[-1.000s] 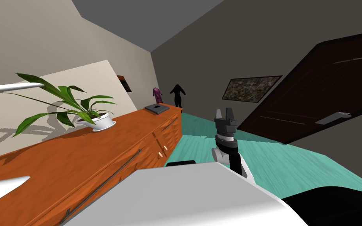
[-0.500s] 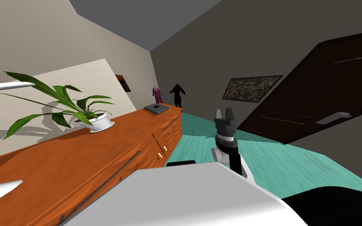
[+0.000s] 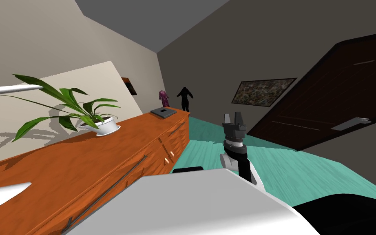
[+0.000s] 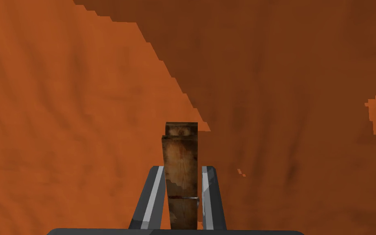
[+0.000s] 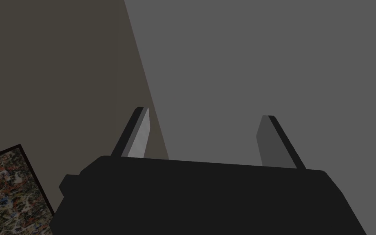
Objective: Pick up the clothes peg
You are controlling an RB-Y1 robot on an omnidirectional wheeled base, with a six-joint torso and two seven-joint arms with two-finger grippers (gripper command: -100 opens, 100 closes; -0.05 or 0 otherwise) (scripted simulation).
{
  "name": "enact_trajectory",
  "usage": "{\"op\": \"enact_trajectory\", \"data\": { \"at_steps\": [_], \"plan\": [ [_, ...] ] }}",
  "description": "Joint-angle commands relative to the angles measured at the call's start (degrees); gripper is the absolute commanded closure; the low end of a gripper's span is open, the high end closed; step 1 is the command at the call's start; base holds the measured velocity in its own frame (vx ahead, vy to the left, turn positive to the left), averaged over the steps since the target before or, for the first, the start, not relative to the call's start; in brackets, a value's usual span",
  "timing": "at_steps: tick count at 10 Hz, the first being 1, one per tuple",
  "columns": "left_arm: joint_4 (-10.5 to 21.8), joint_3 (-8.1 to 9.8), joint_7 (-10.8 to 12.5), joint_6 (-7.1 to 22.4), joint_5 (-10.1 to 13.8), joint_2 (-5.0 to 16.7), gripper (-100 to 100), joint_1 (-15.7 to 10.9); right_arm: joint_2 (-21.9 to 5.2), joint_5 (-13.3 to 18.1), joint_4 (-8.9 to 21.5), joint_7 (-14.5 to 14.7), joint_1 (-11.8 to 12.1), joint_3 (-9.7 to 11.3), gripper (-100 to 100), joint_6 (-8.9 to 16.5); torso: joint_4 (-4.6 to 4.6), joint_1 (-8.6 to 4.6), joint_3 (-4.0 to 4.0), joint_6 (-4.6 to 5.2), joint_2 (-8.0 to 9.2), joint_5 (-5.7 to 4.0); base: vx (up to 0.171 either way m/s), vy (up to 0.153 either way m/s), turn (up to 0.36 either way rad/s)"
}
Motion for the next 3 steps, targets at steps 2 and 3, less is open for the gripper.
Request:
{"op": "enact_trajectory", "data": {
  "at_steps": [2,3],
  "plan": [
    [0.5,0.40,0.9,-0.8,-0.2,0.8,100,0.2,0.0,0.0,0.0,0.0,0.0,0.0,0,0.0,0.01,0.01,0.01,0.01,0.02,0.00,-0.034,0.004,0.020],
    [0.6,0.43,1.0,-1.0,-0.2,0.9,0,0.2,0.0,0.0,0.0,0.0,0.0,0.0,0,0.0,0.00,0.02,-0.01,-0.01,-0.03,0.04,0.000,0.000,0.000]
  ]
}}
